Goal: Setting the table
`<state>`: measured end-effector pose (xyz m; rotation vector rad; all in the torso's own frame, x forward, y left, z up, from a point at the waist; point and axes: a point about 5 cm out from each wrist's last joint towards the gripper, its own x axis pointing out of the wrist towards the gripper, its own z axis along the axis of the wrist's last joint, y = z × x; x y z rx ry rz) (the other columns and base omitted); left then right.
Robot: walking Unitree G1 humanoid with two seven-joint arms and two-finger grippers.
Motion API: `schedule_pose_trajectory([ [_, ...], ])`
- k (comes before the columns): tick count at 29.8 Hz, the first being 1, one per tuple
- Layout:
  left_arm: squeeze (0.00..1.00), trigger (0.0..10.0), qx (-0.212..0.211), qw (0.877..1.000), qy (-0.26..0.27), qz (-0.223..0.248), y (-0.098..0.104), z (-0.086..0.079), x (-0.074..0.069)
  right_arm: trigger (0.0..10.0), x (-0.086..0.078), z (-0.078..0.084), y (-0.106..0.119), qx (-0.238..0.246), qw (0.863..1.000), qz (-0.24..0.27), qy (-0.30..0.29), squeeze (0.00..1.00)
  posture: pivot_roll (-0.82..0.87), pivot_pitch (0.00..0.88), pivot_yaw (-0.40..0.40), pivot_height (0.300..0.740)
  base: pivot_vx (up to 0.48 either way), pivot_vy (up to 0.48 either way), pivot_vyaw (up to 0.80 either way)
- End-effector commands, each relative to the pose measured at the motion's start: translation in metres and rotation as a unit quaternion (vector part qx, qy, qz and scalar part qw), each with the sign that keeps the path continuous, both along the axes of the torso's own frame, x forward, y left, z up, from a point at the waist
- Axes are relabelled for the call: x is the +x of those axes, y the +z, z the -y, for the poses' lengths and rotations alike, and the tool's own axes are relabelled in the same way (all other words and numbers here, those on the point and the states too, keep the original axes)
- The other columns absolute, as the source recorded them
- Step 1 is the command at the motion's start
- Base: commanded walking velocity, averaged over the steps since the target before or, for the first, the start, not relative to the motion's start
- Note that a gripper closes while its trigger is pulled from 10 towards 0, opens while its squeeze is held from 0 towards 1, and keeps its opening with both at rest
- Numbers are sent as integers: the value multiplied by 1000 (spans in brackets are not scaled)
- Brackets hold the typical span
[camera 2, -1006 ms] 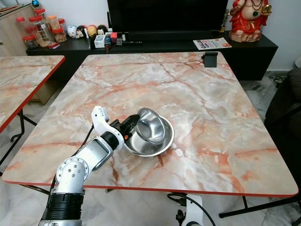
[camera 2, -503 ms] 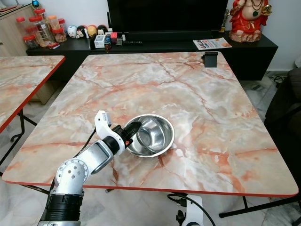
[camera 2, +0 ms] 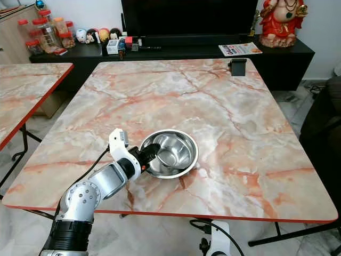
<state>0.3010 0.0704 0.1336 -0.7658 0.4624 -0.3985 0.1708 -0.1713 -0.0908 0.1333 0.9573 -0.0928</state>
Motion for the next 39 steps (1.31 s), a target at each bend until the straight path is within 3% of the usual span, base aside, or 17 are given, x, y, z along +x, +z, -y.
schedule_pose_trajectory([
  [1, 0, 10000, 20, 1000, -2, 5, 2, -3, 3, 10000, 1, -1, 0, 2, 1000, -1, -1, 0, 72, 0, 61, 732, 0, 0, 0],
  [4, 0, 10000, 78, 997, -8, 22, 2, -10, 4, 10000, 1, -1, 0, 1, 1000, -1, 0, 0, 72, 0, 61, 732, 0, 0, 0],
  [6, 0, 10000, 82, 996, -8, 23, 2, -10, 5, 10000, 1, -2, 0, 1, 1000, -1, 0, 0, 72, 0, 61, 732, 0, 0, 0],
  [10, 0, 10000, 143, 987, -2, 74, 19, -28, 12, 10000, 2, -1, 1, 1, 1000, 0, 1, 0, 77, 0, 57, 732, 0, 0, 0],
  [20, 0, 10000, 176, 975, -9, 134, 30, -36, 12, 10000, 2, -1, 1, 1, 1000, 1, 2, 0, 75, 0, 56, 732, 0, 0, 0],
  [22, 0, 10000, 234, 951, 53, 196, 37, -53, 16, 10000, 3, -1, 1, 0, 1000, 2, 1, 0, 71, 0, 53, 732, 0, 0, 0],
  [25, 0, 10000, 317, 912, 114, 234, 36, -74, 17, 10000, 3, 0, 1, 0, 1000, 3, 0, 0, 69, 0, 53, 732, 0, 0, 0],
  [26, 0, 10000, 317, 912, 114, 234, 36, -74, 17, 10000, 3, 0, 1, 0, 1000, 3, 0, 0, 69, 0, 53, 732, 0, 0, 0],
  [27, 0, 10000, 347, 897, 138, 238, 33, -83, 16, 10000, 3, 1, 1, 0, 1000, 4, -1, 0, 66, 0, 54, 732, 0, 0, 0],
  [30, 0, 10000, 431, 851, 219, 207, 13, -122, 8, 10000, 4, 2, 2, -2, 1000, 5, -3, 0, 59, 0, 55, 732, 0, 0, 0],
  [32, 0, 10000, 480, 820, 238, 201, 5, -139, 0, 10000, 4, 3, 2, -3, 1000, 6, -3, 0, 60, 0, 54, 732, 0, 0, 0],
  [33, 0, 10000, 509, 797, 262, 192, -3, -157, -10, 10000, 4, 4, 2, -3, 1000, 7, -3, 0, 63, 0, 53, 732, 0, 0, 0],
  [34, 0, 10000, 509, 797, 262, 192, -3, -157, -10, 10000, 4, 4, 2, -3, 1000, 7, -3, 0, 63, 0, 53, 732, 0, 0, 0],
  [36, 0, 10000, 544, 766, 298, 168, -12, -181, -23, 10000, 3, 4, 2, -4, 1000, 6, -2, 0, 71, 0, 52, 732, 0, 0, 0],
  [37, 0, 10000, 571, 740, 327, 141, -22, -200, -35, 10000, 3, 4, 2, -5, 1000, 6, 1, 0, 78, 0, 49, 732, 0, 0, 0],
  [39, 0, 10000, 593, 718, 348, 108, -33, -216, -47, 10000, 3, 4, 2, -5, 1000, 5, 3, 0, 75, 0, 45, 732, 0, 0, 0],
])
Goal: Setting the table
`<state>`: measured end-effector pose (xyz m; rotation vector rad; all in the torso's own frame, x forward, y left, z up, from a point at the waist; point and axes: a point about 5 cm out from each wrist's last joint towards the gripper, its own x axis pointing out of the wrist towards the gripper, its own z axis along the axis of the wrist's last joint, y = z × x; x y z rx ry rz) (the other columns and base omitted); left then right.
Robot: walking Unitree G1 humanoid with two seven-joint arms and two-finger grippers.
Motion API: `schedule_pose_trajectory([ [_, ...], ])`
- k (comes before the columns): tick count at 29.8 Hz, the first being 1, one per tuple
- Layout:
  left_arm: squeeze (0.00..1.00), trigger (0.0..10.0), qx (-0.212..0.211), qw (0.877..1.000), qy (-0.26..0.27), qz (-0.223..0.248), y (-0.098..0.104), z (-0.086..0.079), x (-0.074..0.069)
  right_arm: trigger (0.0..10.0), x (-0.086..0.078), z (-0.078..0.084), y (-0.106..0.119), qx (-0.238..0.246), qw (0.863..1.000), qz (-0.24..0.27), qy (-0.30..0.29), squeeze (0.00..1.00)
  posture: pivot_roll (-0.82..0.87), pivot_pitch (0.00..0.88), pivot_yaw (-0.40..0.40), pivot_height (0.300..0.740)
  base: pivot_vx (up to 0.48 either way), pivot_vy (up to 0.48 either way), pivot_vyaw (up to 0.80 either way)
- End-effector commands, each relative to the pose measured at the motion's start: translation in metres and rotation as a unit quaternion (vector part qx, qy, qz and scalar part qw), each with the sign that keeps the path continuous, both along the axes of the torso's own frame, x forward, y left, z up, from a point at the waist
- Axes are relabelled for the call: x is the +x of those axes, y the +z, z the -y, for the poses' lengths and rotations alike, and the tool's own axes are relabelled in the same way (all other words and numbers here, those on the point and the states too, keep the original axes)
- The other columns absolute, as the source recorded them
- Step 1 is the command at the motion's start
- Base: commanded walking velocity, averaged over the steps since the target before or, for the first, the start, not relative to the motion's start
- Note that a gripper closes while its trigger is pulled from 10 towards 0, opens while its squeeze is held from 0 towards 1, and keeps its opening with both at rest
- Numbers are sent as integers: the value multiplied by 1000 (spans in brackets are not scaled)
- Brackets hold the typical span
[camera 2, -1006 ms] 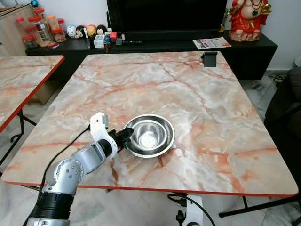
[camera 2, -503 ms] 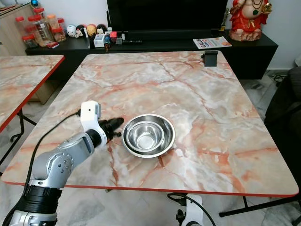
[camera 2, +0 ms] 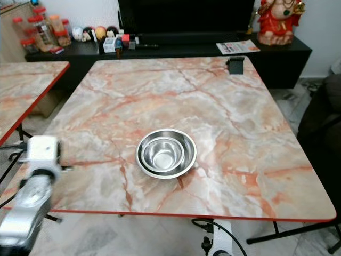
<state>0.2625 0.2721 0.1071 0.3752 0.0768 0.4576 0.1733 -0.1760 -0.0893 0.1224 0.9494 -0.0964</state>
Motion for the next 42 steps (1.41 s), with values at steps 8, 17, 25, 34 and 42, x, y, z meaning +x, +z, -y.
schedule_pose_trajectory([
  [8, 0, 10000, 111, 982, 130, -80, -41, -46, -46, 10000, 0, 1, 0, -1, 1000, 0, 7, 0, 86, 0, 31, 732, 0, 0, 0],
  [17, 0, 10000, 59, 948, 186, -252, -125, -55, -111, 10000, 0, 3, 0, -4, 1000, 0, 12, 0, 74, 0, 27, 732, 0, 0, 0],
  [25, 0, 10000, -141, 916, 26, -374, -179, 5, -115, 10000, 1, 4, 1, -6, 1000, 0, 13, 0, 52, 0, 28, 732, 0, 0, 0],
  [34, 0, 10000, -177, 896, -109, -392, -187, 58, -91, 10000, 3, 8, 2, -6, 1000, 3, 7, 0, 17, 0, 35, 732, 0, 0, 0],
  [42, 0, 10000, -200, 893, -113, -387, -187, 69, -83, 10000, 5, 10, 3, -5, 1000, 7, -9, 0, 4, 0, 32, 732, 0, 85, 0],
])
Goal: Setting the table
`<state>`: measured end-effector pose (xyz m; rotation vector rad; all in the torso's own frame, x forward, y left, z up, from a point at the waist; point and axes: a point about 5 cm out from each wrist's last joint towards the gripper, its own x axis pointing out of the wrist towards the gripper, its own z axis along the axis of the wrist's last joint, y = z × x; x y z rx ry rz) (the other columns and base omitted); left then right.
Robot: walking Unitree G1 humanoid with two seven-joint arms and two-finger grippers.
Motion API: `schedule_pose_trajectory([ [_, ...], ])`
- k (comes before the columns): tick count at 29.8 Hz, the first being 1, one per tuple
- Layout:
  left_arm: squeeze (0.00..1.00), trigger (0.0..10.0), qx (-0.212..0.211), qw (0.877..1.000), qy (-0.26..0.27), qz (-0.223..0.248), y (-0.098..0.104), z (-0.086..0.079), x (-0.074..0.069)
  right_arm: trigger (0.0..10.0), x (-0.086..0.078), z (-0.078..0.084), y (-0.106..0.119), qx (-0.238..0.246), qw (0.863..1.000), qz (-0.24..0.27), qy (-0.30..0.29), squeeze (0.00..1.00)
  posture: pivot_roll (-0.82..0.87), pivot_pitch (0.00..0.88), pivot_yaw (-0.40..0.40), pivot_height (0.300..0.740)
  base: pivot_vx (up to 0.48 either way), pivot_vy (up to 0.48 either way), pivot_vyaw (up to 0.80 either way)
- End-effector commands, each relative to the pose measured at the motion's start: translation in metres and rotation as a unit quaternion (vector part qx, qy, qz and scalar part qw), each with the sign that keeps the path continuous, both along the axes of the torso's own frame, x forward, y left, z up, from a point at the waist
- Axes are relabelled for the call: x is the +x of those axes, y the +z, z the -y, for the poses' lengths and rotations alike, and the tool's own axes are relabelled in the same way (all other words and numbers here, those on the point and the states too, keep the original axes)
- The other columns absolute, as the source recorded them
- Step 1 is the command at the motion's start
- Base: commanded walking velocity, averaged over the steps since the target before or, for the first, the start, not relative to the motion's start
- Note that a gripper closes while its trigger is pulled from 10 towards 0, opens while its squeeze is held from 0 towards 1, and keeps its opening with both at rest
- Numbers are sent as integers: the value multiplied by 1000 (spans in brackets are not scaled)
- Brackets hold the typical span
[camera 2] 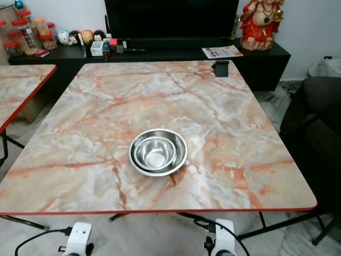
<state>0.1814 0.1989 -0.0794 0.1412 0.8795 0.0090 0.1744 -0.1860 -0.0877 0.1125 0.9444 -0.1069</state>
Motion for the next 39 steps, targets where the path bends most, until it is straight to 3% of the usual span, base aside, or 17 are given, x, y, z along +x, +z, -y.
schedule_pose_trajectory([
  [1, 0, 10000, 0, 1000, 17, -2, -1, -4, -2, 10000, 4, 0, 2, 2, 1000, 5, -6, 0, 3, 0, 32, 732, 0, 472, 0],
  [15, 0, 10000, 12, 998, 67, -15, -4, -17, -13, 10000, 6, -1, 2, 1, 1000, 6, -2, 0, 20, 0, 26, 732, 0, 474, 0],
  [30, 0, 10000, 15, 997, 79, -14, -4, -22, -13, 10000, 6, -5, 2, -4, 1000, 4, 9, 0, 20, 0, 33, 732, 0, 474, 0],
  [39, 0, 10000, 16, 996, 82, -16, -4, -22, -15, 10000, 8, -5, 3, 0, 1000, 8, 6, 0, 24, 0, 28, 732, 0, 474, 411],
])
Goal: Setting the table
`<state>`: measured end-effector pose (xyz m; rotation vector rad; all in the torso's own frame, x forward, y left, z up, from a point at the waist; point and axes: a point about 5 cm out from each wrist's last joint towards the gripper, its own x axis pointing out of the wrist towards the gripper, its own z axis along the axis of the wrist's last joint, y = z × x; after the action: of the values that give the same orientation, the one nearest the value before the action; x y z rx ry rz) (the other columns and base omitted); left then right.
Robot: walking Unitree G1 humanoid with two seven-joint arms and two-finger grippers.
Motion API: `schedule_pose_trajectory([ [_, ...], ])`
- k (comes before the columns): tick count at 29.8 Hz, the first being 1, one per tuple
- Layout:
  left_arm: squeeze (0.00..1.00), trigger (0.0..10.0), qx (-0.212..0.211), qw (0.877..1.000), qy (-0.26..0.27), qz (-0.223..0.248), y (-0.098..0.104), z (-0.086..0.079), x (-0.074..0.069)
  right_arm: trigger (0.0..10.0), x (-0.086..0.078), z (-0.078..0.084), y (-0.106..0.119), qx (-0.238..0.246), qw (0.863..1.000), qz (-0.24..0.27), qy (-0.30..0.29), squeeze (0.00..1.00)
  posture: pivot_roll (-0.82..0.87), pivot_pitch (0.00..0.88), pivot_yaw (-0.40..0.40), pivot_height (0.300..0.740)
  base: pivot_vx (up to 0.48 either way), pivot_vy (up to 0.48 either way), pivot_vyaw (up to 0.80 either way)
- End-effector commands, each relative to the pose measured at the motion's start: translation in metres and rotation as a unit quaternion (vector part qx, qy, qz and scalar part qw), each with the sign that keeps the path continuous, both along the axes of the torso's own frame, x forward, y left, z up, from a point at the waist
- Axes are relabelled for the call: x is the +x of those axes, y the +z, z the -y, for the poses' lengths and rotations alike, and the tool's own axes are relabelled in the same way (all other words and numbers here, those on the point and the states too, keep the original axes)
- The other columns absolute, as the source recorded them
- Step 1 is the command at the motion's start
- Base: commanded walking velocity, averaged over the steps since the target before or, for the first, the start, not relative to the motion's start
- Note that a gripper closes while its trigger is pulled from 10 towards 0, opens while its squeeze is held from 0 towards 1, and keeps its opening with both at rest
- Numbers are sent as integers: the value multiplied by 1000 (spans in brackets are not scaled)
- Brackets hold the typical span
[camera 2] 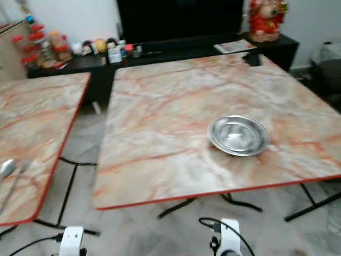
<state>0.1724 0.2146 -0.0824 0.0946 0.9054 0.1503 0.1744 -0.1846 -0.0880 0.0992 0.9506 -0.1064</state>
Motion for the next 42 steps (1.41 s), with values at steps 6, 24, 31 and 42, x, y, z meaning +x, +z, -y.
schedule_pose_trajectory([
  [6, 0, 10000, 6, 1000, 17, -9, -2, -7, -8, 10000, 8, -4, 3, 2, 1000, 10, 12, 0, 32, 0, 21, 732, 0, 475, 0],
  [24, 0, 10000, 10, 1000, 14, -10, -2, -8, -6, 10000, 10, -4, 4, -2, 1000, 7, 23, 0, 40, 0, 20, 732, 0, 477, 512],
  [31, 0, 10000, 12, 1000, 9, -9, -1, -8, -5, 10000, 10, -6, 4, -3, 1000, 5, 29, 0, 49, 0, 16, 732, 0, 476, 367],
  [42, 0, 10000, 18, 1000, 0, -6, -1, -8, -6, 10000, 12, -6, 5, 2, 1000, 10, 15, 0, 48, 0, 14, 732, 0, 244, 149],
])
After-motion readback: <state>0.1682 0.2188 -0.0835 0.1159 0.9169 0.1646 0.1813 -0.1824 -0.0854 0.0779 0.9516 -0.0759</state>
